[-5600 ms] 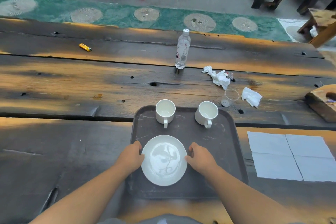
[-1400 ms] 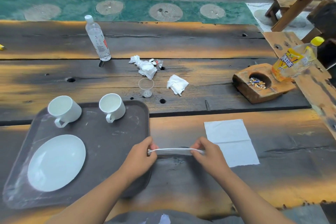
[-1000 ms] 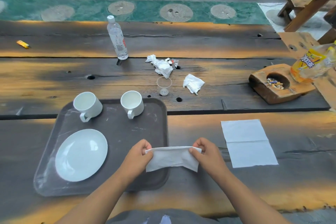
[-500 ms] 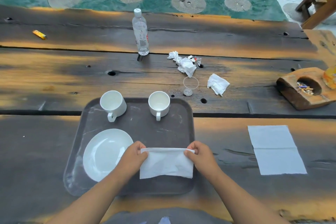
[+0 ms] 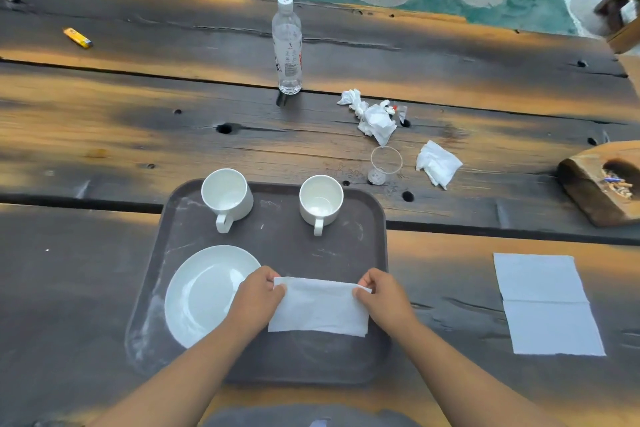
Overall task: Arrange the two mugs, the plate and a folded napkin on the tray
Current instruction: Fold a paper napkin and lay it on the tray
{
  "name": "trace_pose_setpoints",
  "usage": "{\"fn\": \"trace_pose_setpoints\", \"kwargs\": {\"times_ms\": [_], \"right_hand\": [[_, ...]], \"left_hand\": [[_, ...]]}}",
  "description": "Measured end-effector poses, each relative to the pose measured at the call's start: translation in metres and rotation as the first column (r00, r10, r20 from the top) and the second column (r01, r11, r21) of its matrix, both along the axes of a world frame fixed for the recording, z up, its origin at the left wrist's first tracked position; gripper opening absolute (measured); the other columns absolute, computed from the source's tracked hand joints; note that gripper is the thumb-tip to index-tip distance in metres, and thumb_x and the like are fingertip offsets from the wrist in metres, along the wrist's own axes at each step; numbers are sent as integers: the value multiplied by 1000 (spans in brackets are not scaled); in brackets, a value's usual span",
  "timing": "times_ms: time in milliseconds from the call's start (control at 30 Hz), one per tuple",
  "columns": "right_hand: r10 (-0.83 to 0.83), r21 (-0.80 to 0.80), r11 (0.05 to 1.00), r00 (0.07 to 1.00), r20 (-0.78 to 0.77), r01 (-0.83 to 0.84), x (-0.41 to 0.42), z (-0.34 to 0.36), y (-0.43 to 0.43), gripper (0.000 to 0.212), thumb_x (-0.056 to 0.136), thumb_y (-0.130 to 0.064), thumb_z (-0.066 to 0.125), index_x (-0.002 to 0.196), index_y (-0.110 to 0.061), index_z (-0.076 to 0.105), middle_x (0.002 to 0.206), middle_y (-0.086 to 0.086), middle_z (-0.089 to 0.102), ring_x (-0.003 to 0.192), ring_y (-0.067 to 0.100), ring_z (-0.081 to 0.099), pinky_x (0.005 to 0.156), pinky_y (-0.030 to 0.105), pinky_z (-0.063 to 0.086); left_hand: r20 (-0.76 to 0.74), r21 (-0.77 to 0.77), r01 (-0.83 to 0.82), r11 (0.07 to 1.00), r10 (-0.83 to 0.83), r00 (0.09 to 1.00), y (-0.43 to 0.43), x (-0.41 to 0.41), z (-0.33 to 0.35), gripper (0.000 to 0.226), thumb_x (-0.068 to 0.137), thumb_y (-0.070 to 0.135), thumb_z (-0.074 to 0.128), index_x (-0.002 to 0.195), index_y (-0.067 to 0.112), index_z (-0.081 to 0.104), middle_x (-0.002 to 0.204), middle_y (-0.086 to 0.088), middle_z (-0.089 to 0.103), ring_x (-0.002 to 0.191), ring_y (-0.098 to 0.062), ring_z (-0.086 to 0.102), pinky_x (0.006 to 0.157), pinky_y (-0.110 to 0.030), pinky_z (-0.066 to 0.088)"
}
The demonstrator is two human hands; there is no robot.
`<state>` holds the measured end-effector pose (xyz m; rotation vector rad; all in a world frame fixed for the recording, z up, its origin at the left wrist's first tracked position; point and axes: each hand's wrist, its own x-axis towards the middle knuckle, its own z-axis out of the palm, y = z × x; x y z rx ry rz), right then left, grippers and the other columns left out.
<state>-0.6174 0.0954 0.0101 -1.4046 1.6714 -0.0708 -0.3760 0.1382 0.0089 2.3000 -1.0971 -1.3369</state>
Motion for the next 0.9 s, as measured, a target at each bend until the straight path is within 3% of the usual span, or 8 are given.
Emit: {"fn": "trace_pose_setpoints", "kwargs": {"times_ms": [300, 567, 900], "right_hand": [[24, 0, 1000, 997, -80, -24, 6, -1, -5, 19, 97, -20, 58, 79, -21, 52, 82, -1, 62, 75, 13, 55, 58, 23, 41], [24, 10, 1000, 996, -89, -23, 8, -2, -8, 19, 97, -21, 58, 79, -23, 51, 84, 0, 63, 77, 13, 57, 59, 23, 40], [28, -2, 1000, 997, -78, -28, 4, -4, -11, 15, 96, -20, 61, 82, -22, 56, 83, -3, 63, 76, 12, 58, 59, 23, 42]], "left_hand": [[91, -32, -10, 999, 13, 996, 1, -8, -6, 8, 92, 14, 58, 84, 15, 56, 72, 1, 57, 67, -16, 50, 56, -28, 39], [124, -35, -4, 999, 9, 992, 0, -11, -6, 2, 91, 13, 57, 89, 13, 58, 80, -10, 66, 71, -21, 54, 61, -32, 42], [155, -46, -14, 999, 21, 988, -3, -14, -3, 4, 92, 14, 61, 91, 13, 57, 73, 1, 59, 70, -18, 53, 60, -31, 42]]}}
